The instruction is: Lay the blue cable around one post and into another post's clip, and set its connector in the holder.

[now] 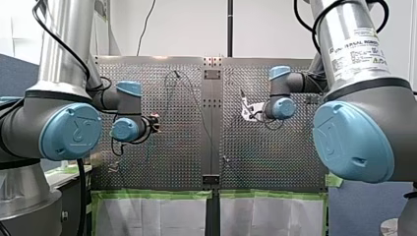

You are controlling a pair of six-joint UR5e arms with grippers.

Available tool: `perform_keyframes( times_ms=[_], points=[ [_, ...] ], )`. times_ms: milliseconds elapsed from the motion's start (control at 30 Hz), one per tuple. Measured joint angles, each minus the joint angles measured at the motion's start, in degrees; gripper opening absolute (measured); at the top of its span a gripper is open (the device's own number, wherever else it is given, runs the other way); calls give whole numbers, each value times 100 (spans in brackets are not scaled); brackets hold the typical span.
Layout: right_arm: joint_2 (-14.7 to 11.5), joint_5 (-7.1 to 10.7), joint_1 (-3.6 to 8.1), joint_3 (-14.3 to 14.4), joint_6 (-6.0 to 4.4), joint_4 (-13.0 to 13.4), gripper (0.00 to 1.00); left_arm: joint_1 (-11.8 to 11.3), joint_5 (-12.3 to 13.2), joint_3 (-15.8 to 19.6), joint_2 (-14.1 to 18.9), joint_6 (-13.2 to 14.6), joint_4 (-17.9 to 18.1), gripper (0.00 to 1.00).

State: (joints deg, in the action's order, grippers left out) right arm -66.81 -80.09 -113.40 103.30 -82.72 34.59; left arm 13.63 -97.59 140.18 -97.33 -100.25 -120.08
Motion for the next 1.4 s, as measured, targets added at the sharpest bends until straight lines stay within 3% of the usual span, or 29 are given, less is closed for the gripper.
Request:
perform_keyframes(
  times_ms=[267,533,1000,1200,1400],
  points=[
    [425,-479,-478,-4,116,164,100,16,-25,13,0,-33,2,100],
    [504,-903,-903,0,182,224,100,16,-78,16,0,-57,-12,100],
    [588,-1732,-1735,2,76,389,100,67,-141,123,0,-38,-47,100],
    [636,-1896,-2093,2,64,381,100,70,8,162,-1,16,-20,100],
    [644,-2120,-2442,3,-53,314,100,72,31,164,-1,20,-17,100]
  ],
)
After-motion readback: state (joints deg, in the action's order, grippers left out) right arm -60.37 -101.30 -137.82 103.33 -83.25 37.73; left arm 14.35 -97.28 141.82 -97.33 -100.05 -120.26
